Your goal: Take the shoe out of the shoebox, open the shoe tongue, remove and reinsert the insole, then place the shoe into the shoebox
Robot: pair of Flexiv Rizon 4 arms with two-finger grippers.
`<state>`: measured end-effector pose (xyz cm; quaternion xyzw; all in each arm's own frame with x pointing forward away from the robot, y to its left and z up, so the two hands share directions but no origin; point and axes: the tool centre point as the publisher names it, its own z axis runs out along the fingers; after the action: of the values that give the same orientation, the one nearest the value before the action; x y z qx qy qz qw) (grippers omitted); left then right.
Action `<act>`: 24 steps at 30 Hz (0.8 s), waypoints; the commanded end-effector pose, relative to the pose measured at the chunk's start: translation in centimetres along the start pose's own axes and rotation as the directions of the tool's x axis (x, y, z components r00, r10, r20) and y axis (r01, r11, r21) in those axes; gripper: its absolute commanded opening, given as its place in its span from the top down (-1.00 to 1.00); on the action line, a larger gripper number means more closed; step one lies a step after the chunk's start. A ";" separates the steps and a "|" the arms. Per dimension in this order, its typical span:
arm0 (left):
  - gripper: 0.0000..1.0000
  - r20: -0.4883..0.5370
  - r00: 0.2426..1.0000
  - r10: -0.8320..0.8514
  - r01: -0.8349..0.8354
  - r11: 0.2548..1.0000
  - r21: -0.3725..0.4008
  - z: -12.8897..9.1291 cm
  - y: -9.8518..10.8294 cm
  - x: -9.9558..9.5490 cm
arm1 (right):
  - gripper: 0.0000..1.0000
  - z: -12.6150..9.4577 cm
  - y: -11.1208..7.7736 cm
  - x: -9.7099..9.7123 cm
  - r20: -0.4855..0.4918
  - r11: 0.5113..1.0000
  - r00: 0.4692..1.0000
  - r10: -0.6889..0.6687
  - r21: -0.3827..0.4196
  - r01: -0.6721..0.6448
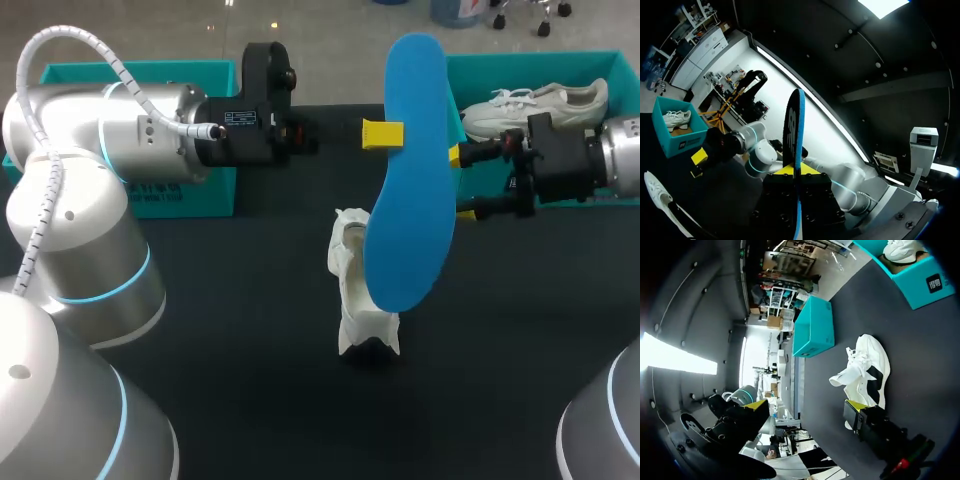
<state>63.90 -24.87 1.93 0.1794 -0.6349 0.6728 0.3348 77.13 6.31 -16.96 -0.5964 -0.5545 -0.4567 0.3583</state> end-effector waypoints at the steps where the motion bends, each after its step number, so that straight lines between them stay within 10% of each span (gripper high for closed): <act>1: 1.00 0.000 1.000 0.001 -0.001 1.000 0.003 0.0 0.2 0.0 | -1.00 -1.0 1.1 0.4 -0.123 0.999 0.992 0.017 0.052 -0.010; 16: 1.00 0.000 1.000 0.001 -0.001 1.000 0.003 0.0 0.2 0.0 | -1.00 -1.9 2.0 2.6 -0.150 1.000 0.989 -0.001 0.012 0.002; 24: 1.00 -0.017 0.837 0.546 -0.541 0.824 -0.167 -1.8 0.1 -3.5 | -1.00 -1.9 2.0 2.6 -0.150 1.000 0.989 -0.001 0.012 0.002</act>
<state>65.52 -24.34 -0.11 0.1131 -0.6756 0.6840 0.2510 78.67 5.07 -13.68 -0.5575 -0.5290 -0.4973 0.4025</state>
